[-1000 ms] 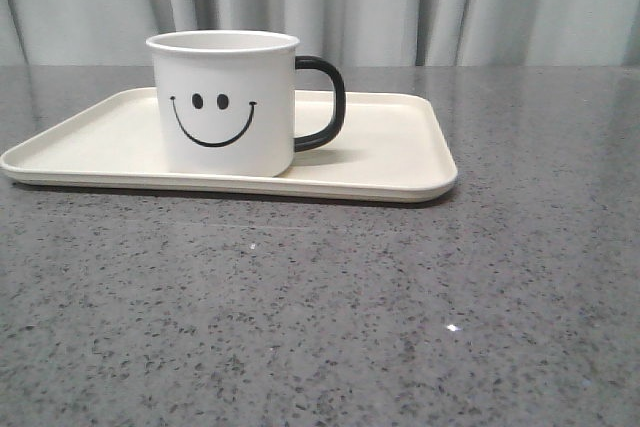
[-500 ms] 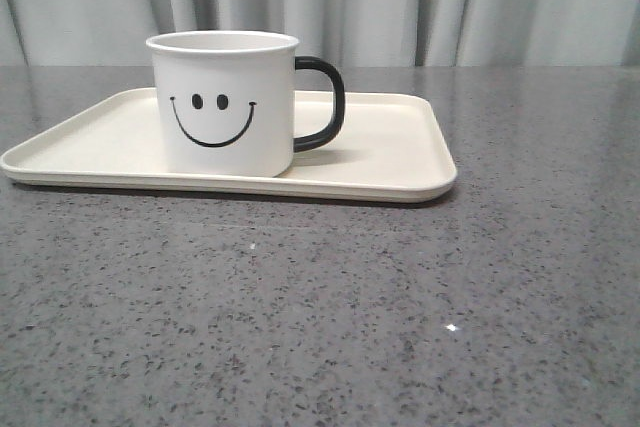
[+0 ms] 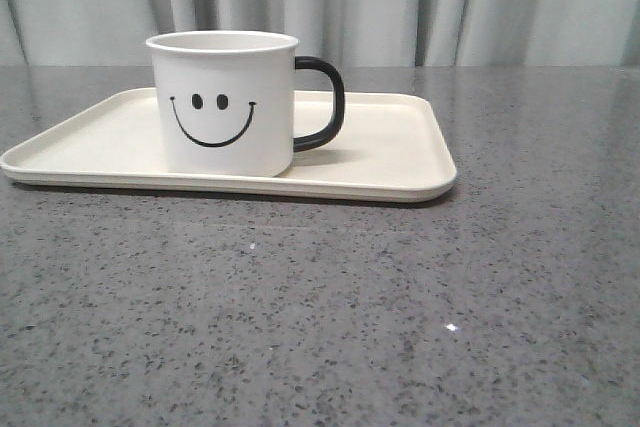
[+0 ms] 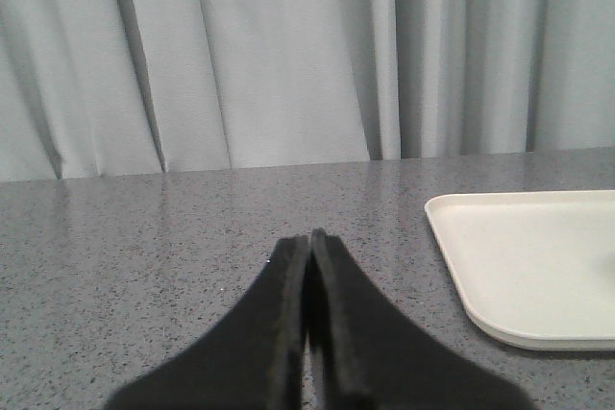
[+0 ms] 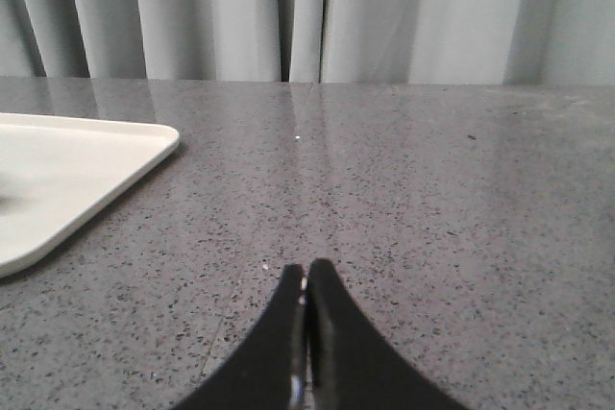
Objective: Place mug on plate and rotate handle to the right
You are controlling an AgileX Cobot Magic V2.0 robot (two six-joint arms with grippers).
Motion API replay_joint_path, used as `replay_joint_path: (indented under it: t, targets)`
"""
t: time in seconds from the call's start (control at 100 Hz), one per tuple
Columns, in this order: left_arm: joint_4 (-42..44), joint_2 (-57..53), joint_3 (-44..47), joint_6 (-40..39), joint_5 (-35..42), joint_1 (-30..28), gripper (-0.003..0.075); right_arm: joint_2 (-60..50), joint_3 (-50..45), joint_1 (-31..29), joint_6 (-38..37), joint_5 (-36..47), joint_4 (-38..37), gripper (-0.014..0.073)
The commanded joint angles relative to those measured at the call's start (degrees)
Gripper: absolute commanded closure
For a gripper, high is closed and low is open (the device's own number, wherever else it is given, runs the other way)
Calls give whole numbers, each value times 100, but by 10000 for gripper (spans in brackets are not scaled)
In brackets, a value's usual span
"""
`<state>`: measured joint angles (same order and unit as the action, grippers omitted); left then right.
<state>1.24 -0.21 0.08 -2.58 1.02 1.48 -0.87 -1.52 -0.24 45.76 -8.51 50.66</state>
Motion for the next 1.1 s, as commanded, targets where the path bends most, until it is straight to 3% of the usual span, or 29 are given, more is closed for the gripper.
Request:
replay_joint_path:
  t: [0.0,0.3,0.62,1.09]
  targets:
    - [-20,-114,42,-43,438,1,740,-92,-7,3,87,312,76,654]
    - [-20,-114,42,-43,438,1,740,-92,-7,-26,143,364,-39,654]
    - [-20,-104,42,-43,438,1,740,-92,-7,-26,143,1128,-70,654]
    - [-20,-104,42,-43,438,1,740,-92,-7,-26,143,1142,-70,654]
